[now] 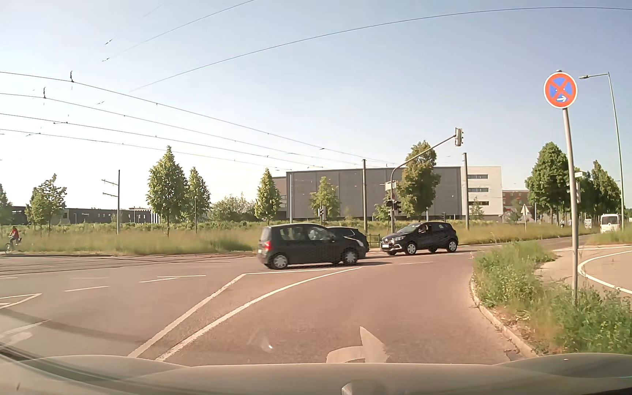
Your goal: Follow the waypoints while adhering to traffic rules and regulations
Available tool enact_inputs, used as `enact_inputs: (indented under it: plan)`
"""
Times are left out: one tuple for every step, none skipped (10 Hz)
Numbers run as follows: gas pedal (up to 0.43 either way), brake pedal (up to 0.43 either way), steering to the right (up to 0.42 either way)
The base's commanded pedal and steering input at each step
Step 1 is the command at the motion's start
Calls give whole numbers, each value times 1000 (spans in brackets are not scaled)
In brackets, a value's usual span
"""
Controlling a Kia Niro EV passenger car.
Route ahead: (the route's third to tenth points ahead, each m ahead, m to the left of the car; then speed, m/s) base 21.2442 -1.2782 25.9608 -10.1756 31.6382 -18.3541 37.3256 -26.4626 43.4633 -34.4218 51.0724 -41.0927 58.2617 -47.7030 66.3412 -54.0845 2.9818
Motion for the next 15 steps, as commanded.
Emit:
enact_inputs:
  plan:
    - [0,0,14]
    - [0,0,21]
    - [0,0,29]
    - [0,0,35]
    - [0,0,36]
    - [0,0,36]
    - [0,0,34]
    - [0,0,33]
    - [0,0,25]
    - [79,0,5]
    - [118,0,-8]
    - [118,0,-6]
    - [118,0,8]
    - [150,0,23]
    - [209,0,50]
